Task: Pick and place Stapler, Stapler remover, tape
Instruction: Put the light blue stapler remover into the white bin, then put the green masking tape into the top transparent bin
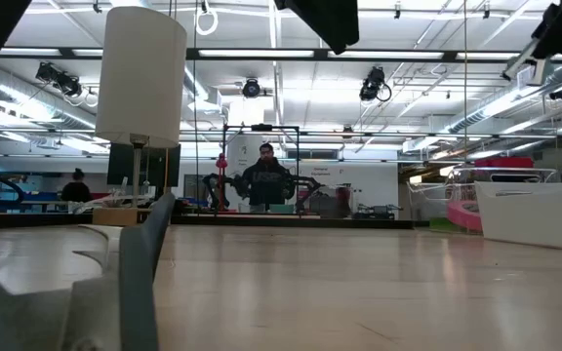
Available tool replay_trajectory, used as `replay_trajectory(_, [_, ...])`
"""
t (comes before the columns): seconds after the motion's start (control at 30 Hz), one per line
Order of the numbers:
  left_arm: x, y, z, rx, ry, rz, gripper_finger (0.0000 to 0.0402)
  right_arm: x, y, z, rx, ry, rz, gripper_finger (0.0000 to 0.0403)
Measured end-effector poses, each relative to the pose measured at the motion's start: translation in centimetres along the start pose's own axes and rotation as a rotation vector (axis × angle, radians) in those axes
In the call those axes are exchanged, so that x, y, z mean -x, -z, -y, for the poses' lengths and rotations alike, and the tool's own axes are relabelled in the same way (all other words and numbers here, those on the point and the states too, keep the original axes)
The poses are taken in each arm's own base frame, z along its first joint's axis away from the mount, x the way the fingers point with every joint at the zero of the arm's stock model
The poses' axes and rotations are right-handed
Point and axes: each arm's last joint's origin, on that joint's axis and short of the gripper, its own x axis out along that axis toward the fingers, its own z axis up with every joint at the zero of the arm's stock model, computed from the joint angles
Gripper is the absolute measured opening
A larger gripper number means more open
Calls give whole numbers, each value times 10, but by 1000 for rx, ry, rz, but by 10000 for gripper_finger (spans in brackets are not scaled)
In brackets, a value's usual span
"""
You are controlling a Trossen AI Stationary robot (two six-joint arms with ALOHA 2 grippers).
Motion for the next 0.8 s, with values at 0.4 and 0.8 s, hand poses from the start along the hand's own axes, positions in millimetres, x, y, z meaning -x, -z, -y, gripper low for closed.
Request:
replay_trajectory(0.4, [0,0,-1,7,-14,5,158,1,3,4,-25,19,-24,35])
replay_trajectory(0.8, [0,0,-1,8,-14,5,158,1,5,4,5,-1,-77,112])
